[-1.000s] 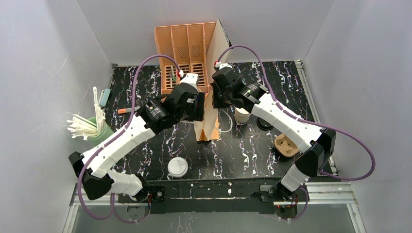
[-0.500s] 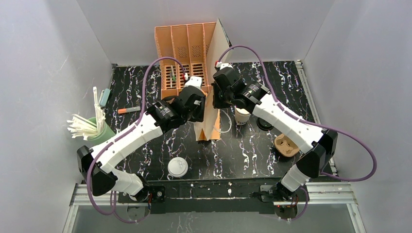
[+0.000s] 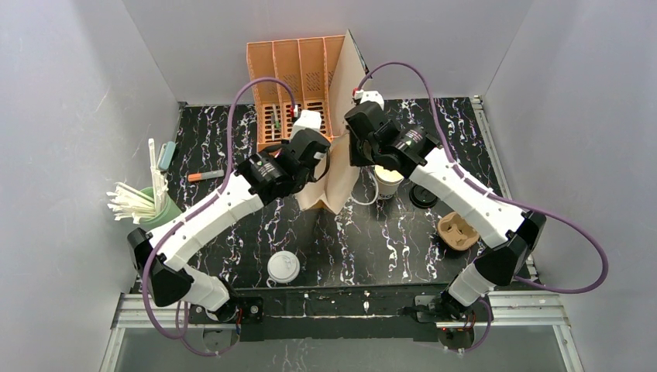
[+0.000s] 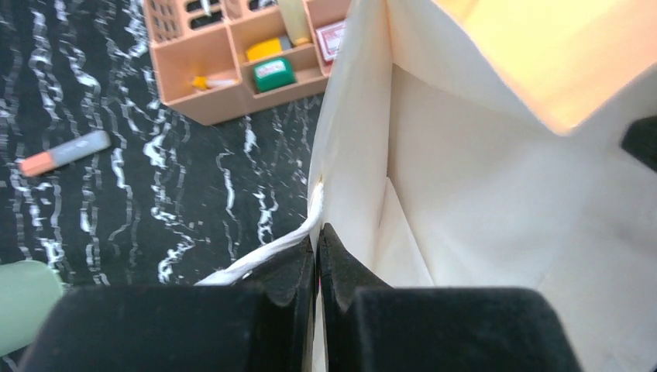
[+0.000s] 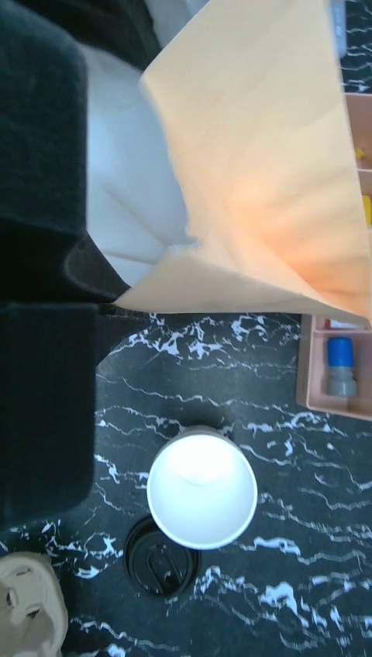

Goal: Pack the takeout coffee
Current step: Open the takeout bag at the center of the board.

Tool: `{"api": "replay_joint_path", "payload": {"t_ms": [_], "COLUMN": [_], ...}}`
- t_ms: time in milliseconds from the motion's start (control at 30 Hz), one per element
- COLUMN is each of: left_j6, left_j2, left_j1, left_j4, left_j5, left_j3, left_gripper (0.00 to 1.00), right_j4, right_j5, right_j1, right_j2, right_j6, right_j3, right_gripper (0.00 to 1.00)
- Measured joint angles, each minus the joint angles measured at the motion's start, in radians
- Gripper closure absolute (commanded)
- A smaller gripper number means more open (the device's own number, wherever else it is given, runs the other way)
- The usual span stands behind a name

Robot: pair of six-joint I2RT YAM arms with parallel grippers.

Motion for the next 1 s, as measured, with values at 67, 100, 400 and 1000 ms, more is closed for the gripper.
{"api": "replay_joint_path", "payload": {"t_ms": [67,100,400,1000], "left_j6": [0.008,0.012,0.018,0.035], "left_j2": [0.018,0.027,0.091,0.122], "left_j1": [0.000,0.000,0.000,0.037], "left_j4": [-0.036,-0.055,-0.139,-0.196], "left_j5": [-0.048,-0.069,-0.137,-0.112], "left_j3": [0.055,0.080,0.158,0.240], "left_gripper": [1.00,1.00,1.00,1.00], "right_j4": [-0.019,-0.025,-0.088,-0.120], "right_j5": [0.042,0.061,0.209,0.374], "right_j1": [0.000,0.000,0.002,0.008], "right_j2": [0.000,0.000,0.000,-0.002], "right_j6": [-0.002,-0.003,-0.021,-0.067], "right_j3": [0.023,0.029,0.037,0.047], "right_gripper": [0.99,0.99,0.99,0.52]}}
